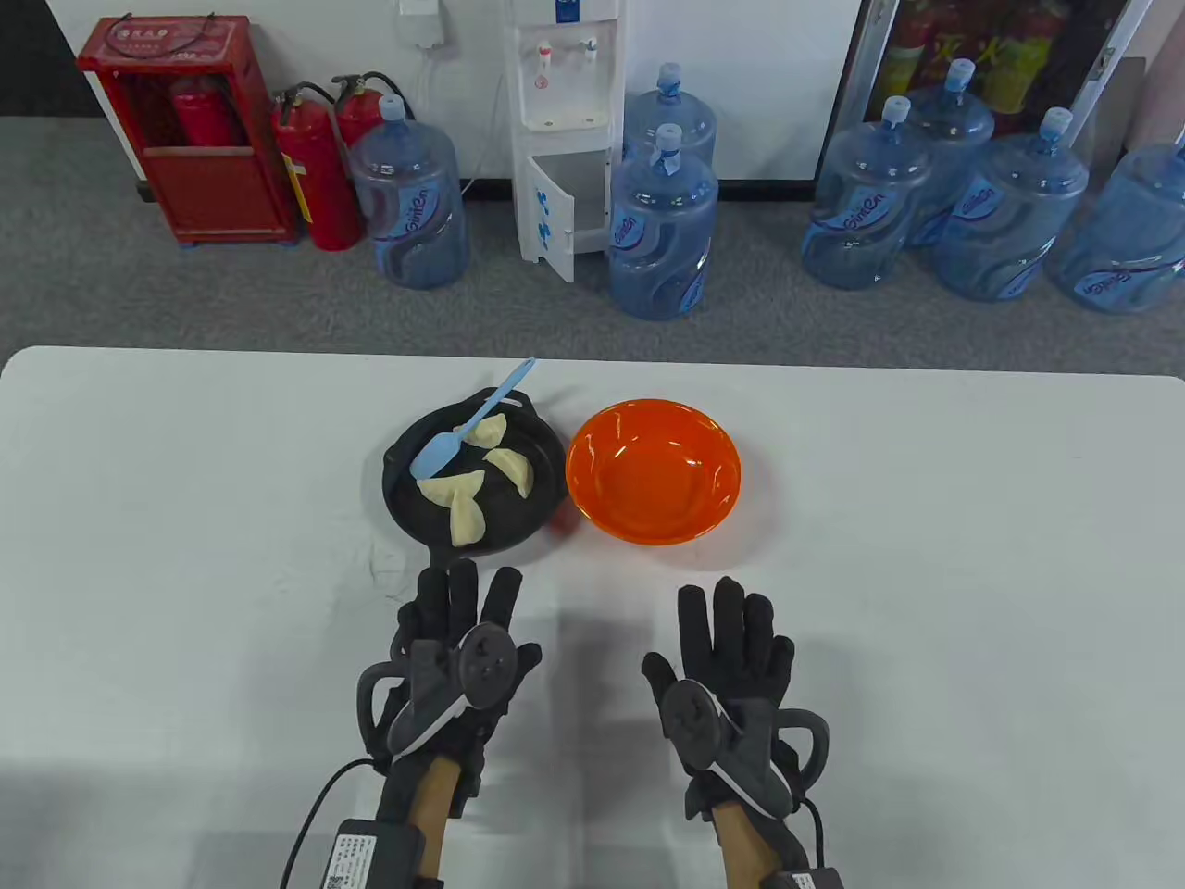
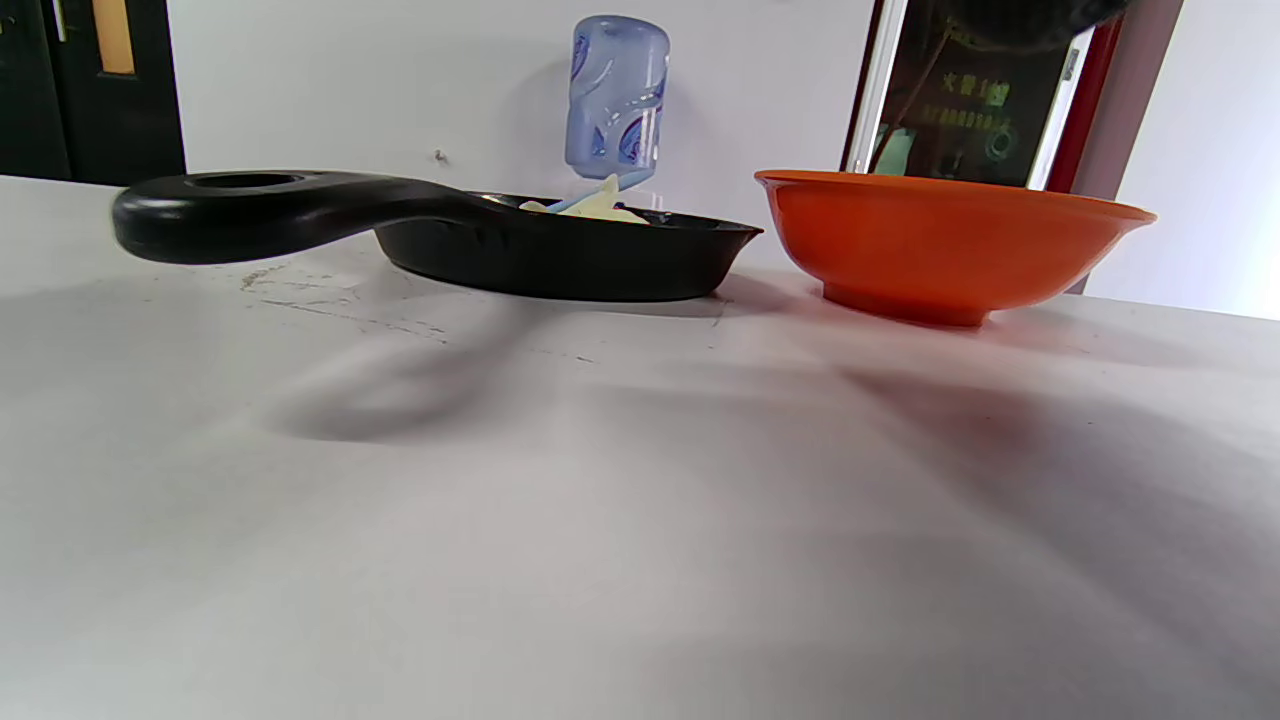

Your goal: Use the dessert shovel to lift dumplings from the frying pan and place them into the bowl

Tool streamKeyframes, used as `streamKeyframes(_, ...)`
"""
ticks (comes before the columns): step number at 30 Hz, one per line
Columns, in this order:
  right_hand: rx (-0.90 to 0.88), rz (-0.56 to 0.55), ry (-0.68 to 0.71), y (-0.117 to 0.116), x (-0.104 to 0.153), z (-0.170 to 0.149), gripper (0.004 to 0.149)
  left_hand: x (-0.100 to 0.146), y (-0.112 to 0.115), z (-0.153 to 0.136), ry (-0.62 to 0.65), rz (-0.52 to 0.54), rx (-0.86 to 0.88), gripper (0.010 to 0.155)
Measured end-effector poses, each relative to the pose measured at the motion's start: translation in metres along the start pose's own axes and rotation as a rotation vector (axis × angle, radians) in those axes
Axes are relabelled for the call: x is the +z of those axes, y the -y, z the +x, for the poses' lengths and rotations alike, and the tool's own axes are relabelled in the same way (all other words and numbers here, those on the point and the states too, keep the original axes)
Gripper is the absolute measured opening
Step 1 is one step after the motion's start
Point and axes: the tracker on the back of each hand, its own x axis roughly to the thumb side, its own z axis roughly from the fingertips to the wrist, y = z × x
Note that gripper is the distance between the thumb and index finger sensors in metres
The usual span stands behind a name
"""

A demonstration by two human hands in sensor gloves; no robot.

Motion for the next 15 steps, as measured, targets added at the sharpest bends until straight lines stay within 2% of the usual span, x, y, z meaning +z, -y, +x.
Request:
streamKeyframes(6,-0.022,0.021,0.003,-0.0010,0.0004,0.0003,0.077,0.0007,0.0008,-0.0019,0.002,-0.013,0.070,0.075)
streamKeyframes(10,-0.016,0.017,0.001,-0.0008,-0.0001,-0.0002,0.076,-0.0002,0.0010,-0.0011,0.008,-0.013,0.014,0.075)
streamKeyframes(15,-0.025,0.021,-0.018,-0.0010,-0.0032,-0.0030,0.077,-0.0016,0.0031,-0.0008,0.009,-0.030,0.025,0.076)
